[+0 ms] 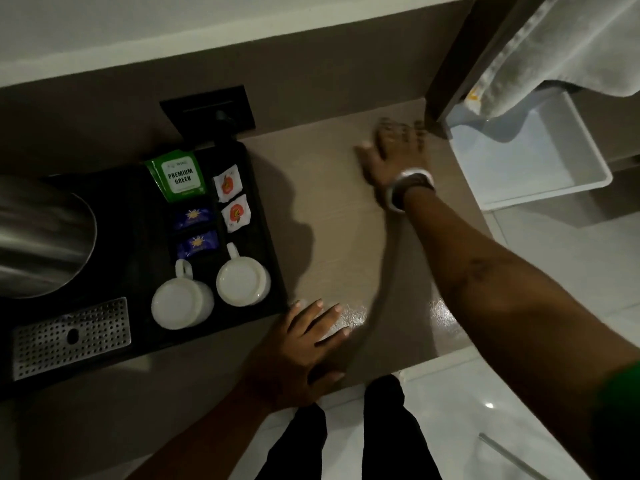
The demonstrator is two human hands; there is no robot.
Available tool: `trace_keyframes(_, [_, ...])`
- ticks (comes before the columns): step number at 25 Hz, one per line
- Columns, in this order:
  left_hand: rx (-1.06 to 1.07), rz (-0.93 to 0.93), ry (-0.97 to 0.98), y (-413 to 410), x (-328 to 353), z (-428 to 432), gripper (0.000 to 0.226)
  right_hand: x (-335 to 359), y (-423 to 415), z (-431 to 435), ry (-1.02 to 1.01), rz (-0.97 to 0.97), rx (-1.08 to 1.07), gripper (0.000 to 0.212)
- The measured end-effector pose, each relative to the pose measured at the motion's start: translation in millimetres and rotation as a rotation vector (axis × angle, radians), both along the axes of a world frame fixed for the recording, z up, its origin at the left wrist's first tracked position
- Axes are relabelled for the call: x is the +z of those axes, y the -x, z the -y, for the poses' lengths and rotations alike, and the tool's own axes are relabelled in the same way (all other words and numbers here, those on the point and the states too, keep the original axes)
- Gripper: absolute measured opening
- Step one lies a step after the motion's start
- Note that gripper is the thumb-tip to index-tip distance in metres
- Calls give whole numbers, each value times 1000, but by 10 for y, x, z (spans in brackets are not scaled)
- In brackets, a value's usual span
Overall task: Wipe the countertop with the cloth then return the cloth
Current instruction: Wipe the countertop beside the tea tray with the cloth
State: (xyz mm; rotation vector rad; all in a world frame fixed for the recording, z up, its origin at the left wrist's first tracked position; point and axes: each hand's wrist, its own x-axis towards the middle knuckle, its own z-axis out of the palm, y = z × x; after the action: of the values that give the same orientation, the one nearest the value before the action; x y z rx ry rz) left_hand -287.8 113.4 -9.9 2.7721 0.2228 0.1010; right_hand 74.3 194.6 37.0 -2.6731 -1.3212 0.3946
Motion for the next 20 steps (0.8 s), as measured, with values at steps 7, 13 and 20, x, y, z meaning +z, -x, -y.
trace_keyframes(7, [-24, -133, -60, -45, 62, -36, 65, -130, 1063, 1134, 43, 86, 685, 68])
trace_keyframes(13, [-26, -123, -38, -26, -3, -29, 63, -11, -168, 655, -21, 54, -43, 81])
trace_keyframes(20, [-25, -101, -35, -55, 98, -30, 64, -192, 1165, 844, 16, 61, 637, 68])
